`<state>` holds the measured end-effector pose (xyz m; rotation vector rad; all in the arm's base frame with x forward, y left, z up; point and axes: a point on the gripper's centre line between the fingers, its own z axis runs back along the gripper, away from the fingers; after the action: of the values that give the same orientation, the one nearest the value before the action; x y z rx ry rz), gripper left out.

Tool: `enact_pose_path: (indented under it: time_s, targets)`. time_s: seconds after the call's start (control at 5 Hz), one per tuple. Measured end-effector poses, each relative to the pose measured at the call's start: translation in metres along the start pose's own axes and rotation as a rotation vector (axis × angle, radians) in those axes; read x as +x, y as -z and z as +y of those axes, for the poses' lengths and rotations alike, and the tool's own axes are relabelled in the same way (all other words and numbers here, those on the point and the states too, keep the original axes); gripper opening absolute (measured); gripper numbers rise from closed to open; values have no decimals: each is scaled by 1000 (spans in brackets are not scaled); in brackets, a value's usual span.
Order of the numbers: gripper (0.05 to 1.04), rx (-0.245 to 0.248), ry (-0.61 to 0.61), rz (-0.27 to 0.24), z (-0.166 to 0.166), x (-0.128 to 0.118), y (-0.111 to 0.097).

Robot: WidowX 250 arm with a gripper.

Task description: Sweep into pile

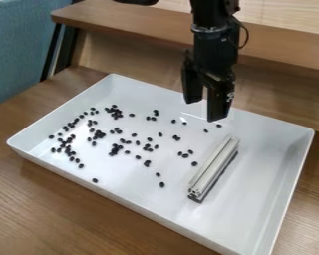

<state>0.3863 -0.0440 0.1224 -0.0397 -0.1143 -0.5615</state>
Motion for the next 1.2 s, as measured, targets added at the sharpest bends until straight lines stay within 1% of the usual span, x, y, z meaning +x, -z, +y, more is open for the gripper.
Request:
enact_pose_path:
  time_s: [0.2, 0.4, 0.6, 0.8, 1.0, 1.2]
  targets:
    - [999, -19, -12, 38, -1, -3, 15]
    - [999, -33, -19, 63, -12, 1, 26]
    - [999, -37, -58, 83, -22, -2, 35]
    - [999, -45, -189, 105, -27, -12, 46]
    - [999, -47, -279, 135, -29, -18, 47]
    - [999, -35, -354, 144, -30, -20, 49]
